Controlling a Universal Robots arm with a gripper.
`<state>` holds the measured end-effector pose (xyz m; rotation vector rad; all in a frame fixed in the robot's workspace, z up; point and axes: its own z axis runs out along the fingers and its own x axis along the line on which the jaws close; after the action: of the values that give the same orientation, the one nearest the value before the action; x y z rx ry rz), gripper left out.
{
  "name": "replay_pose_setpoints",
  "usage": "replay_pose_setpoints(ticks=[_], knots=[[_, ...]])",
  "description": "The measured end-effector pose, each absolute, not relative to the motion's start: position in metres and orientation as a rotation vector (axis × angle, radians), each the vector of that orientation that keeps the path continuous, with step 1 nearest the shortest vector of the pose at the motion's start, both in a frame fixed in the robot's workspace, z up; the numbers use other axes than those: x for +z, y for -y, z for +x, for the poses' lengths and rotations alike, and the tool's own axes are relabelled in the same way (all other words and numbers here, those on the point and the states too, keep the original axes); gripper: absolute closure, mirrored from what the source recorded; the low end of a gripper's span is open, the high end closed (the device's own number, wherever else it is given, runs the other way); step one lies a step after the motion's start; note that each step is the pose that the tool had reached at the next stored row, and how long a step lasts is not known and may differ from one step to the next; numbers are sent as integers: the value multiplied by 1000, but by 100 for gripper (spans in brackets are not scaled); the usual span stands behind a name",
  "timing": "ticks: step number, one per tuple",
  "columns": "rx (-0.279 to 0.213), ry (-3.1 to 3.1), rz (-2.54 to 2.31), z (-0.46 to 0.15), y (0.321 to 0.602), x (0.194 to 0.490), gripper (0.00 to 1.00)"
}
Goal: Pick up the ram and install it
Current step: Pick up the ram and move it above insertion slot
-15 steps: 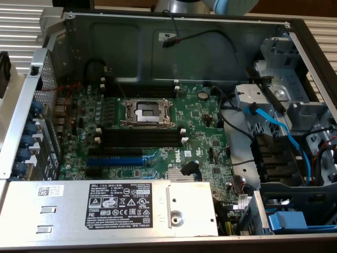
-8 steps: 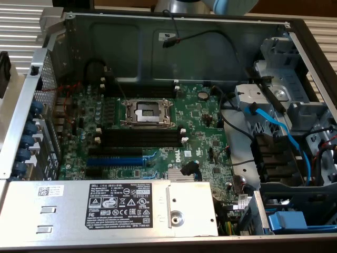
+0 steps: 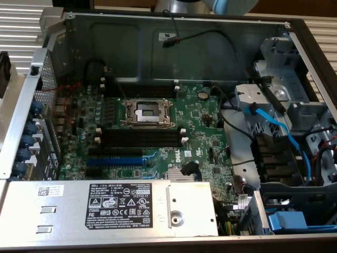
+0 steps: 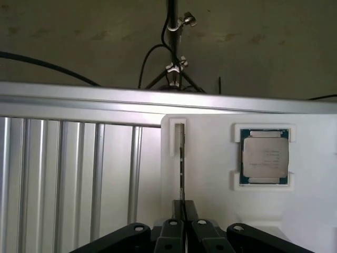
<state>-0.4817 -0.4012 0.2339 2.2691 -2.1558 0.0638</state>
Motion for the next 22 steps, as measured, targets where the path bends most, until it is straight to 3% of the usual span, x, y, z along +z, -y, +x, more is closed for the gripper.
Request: replay_pose_setpoints(ticks=[12,22], knots=[[60,2163,2265,-490,402,244,88],[61,2163,2265,-494,402,288,88]])
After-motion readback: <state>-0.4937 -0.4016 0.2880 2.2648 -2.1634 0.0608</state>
